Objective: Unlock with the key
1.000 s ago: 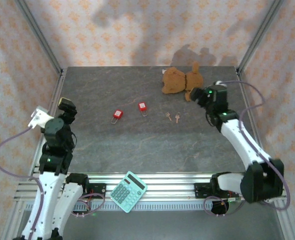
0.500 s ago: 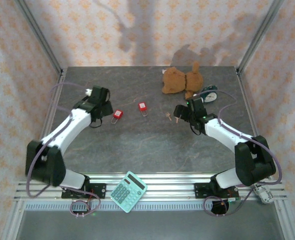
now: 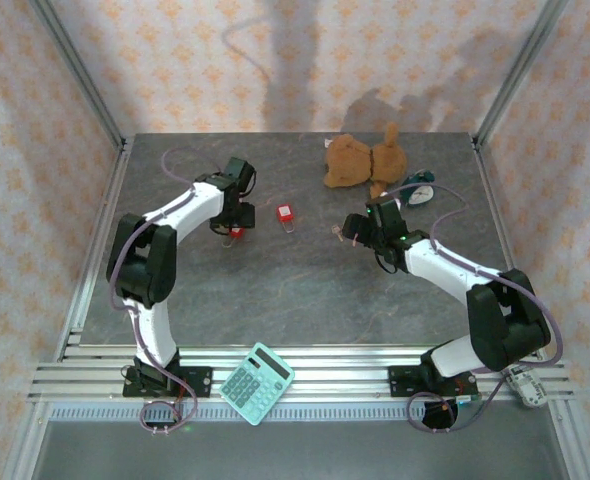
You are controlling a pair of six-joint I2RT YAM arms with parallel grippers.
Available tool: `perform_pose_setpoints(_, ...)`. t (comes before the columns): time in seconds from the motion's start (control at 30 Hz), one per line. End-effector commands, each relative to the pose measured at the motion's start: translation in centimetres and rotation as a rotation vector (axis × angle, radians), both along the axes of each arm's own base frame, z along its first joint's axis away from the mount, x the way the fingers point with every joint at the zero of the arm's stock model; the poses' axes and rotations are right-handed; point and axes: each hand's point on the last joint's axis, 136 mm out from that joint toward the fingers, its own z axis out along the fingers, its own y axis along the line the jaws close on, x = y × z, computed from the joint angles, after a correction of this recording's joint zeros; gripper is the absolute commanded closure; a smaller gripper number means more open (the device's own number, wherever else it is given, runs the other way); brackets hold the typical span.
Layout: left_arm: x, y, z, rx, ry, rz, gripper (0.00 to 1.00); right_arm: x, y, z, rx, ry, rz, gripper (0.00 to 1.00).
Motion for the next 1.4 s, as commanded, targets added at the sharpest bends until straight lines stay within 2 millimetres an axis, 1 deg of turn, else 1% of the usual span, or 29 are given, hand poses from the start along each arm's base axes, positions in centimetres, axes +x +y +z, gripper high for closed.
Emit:
perform_pose_setpoints(0.0,-0.5,0.2,-1.2,0.038,0.082,-0.047,0.33,0.4,-0.5,0.3,-0.014,-0.025,-0.038,0.14)
perform_pose_setpoints(0.07,-0.3,0.2,-1.9,0.057,0.111,-0.055,0.34,0.4,-0.6,0.2,-0.019,-0.025,-0.038,0.14)
perform_pose_setpoints(0.23,-0.2,1.2,-2.7,0.121,0.150,-0.041,0.36,0.4,-0.5,0.2,-0.013,-0.031,-0.034,0.13)
perform_pose_setpoints(0.4,-0.6,1.3,-3.4,0.127,0.171,-0.041,0.38,0.4,-0.6,0.3,-0.013,-0.033,-0.037,0.13)
perform_pose_setpoints(0.47,-0.9,1.4,-3.7,0.129,0.182,-0.028,0.41,0.4,-0.6,0.3,-0.013,-0.033,-0.037,0.13)
perform_pose_setpoints(0.7,-1.3,0.6,-4.0,0.067,0.182,-0.003,0.47,0.4,-0.3,0.5,-0.002,-0.043,-0.027,0.13)
perform_pose_setpoints(0.8,-1.6,0.0,-3.8,0.043,0.180,-0.004,0.47,0.4,-0.3,0.4,-0.007,-0.042,-0.027,0.13)
perform_pose_setpoints(0.83,-1.7,-0.3,-3.6,0.034,0.175,-0.005,0.46,0.4,-0.4,0.4,-0.007,-0.040,-0.028,0.13)
perform_pose_setpoints(0.9,-1.7,-0.4,-3.1,0.024,0.162,-0.001,0.36,0.4,-0.3,0.4,-0.009,-0.041,-0.027,0.13)
perform_pose_setpoints(0.93,-1.7,-0.4,-2.9,0.024,0.154,0.003,0.33,0.3,-0.4,0.4,-0.010,-0.041,-0.029,0.13)
perform_pose_setpoints(1.0,-1.6,-0.2,-2.7,0.032,0.146,0.002,0.29,0.3,-0.4,0.5,-0.010,-0.043,-0.029,0.13)
perform_pose_setpoints(1.07,-1.5,-0.1,-2.6,0.045,0.153,-0.010,0.29,0.3,-0.4,0.4,-0.012,-0.043,-0.031,0.13)
perform_pose_setpoints(1.1,-1.4,0.0,-2.7,0.058,0.160,-0.017,0.30,0.3,-0.4,0.4,-0.011,-0.042,-0.031,0.13)
perform_pose_setpoints(1.23,-0.9,0.4,-3.0,0.077,0.184,-0.030,0.39,0.3,-0.5,0.5,-0.010,-0.042,-0.033,0.13)
perform_pose_setpoints(1.37,-0.5,1.1,-3.3,0.087,0.193,-0.020,0.41,0.2,-0.7,0.9,-0.017,-0.054,-0.039,0.13)
